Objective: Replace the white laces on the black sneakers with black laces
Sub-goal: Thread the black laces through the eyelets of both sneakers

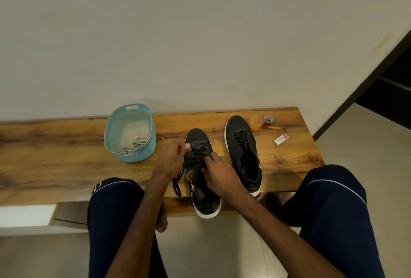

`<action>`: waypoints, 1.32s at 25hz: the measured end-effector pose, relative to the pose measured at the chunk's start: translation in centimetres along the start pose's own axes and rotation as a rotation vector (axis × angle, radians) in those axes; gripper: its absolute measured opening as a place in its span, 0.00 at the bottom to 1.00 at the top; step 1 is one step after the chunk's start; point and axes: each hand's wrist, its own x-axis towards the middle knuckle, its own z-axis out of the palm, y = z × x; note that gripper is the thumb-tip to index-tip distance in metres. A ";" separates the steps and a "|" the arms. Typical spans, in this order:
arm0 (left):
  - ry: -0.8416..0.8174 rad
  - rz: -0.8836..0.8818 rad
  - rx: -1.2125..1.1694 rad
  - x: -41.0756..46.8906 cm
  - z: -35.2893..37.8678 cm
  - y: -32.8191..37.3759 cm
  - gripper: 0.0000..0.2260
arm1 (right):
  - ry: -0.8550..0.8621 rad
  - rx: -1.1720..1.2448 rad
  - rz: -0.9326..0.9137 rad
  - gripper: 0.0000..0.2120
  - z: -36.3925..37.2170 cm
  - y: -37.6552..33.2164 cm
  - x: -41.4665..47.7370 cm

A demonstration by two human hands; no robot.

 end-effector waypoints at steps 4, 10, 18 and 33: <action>0.023 0.009 -0.001 0.2 1.3 0.2 0.03 | 0.030 0.146 0.115 0.11 -0.3 0.6 0.1; 0.015 0.012 0.042 -0.1 3.7 0.0 0.07 | 0.020 0.597 0.272 0.13 -0.4 2.5 0.4; 0.130 -0.035 0.055 -0.7 6.1 -0.4 0.12 | 0.010 0.769 0.333 0.12 -0.1 2.8 0.3; 0.133 0.082 0.180 -1.0 5.4 -2.4 0.24 | 0.291 0.900 0.385 0.05 -1.9 0.4 1.6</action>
